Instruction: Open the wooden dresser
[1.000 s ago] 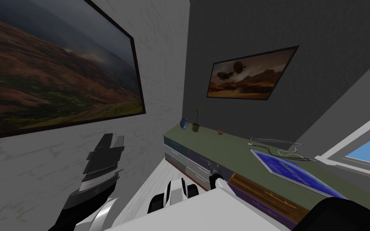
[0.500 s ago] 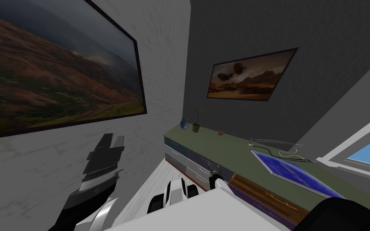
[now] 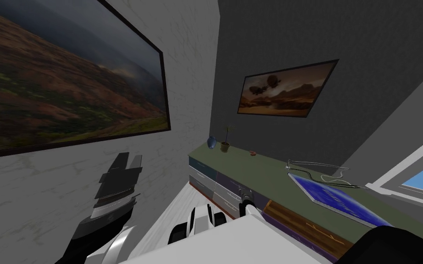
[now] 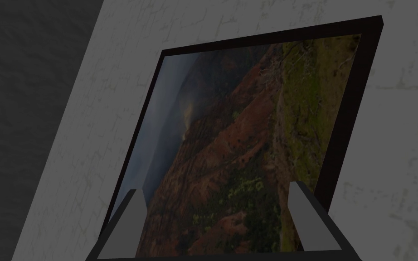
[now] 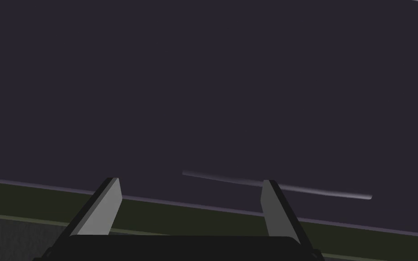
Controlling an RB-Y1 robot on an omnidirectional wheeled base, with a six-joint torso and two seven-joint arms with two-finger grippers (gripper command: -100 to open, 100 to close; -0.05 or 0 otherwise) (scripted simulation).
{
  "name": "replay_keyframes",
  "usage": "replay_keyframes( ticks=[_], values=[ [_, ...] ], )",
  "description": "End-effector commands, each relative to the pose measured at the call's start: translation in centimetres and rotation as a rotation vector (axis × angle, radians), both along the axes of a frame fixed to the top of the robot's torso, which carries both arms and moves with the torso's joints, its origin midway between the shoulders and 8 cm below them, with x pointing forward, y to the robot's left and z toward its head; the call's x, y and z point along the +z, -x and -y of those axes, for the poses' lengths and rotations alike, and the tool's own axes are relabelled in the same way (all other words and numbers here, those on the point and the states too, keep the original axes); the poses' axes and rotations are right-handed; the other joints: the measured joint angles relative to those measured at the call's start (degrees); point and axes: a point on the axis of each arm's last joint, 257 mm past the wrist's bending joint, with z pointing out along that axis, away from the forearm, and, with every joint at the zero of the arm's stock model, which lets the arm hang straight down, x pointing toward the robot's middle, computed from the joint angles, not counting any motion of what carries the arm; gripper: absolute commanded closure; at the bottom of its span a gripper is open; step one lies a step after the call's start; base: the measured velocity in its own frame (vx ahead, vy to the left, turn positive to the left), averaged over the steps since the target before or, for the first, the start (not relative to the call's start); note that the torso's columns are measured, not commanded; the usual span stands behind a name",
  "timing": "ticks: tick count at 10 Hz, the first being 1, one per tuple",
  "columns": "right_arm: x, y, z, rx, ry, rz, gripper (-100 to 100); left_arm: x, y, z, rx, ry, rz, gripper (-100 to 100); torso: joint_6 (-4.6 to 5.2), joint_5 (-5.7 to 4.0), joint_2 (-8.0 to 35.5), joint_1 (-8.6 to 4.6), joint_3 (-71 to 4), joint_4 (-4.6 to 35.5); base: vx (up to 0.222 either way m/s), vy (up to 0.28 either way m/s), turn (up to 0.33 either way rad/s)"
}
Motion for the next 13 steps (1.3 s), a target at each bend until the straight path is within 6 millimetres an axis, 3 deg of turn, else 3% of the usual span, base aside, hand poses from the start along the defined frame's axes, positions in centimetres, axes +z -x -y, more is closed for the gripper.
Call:
replay_keyframes(
  ticks=[1, 3, 4, 7, 13],
  values=[
    [-1.7, 2.5, 0.5, -0.008, 0.013, -0.069, -100, 0.0, 0.0, 0.0, 0.0, 0.0, 0.0, 0, 0.07, 0.06, 0.2, 0.07, 0.1, 0.1, -0.001, -0.006, -0.024],
    [-1.7, 2.5, 0.5, -0.008, 0.013, -0.069, -100, 0.0, 0.0, 0.0, 0.0, 0.0, 0.0, 0, -0.06, 0.03, 0.1, 0.08, 0.1, 0.1, -0.008, 0.003, 0.003],
    [-0.3, 0.6, 0.4, 0.011, 0.053, -0.044, -100, 0.0, 0.0, 0.0, 0.0, 0.0, 0.0, 0, -0.03, 0.04, 0.0, -0.05, 0.0, 0.1, -0.035, 0.034, 0.022],
    [-0.3, 0.8, 0.5, 0.014, 0.071, -0.055, -100, 0.0, 0.0, 0.0, 0.0, 0.0, 0.0, 0, -0.26, 0.49, 0.1, 0.83, 0.0, 0.3, -0.015, 0.009, 0.021],
    [-0.3, 0.8, 0.5, 0.014, 0.071, -0.055, -100, 0.0, 0.0, 0.0, 0.0, 0.0, 0.0, 0, -0.33, 0.39, 0.3, 0.68, 0.1, 0.5, -0.001, 0.001, -0.001]
  ],
)
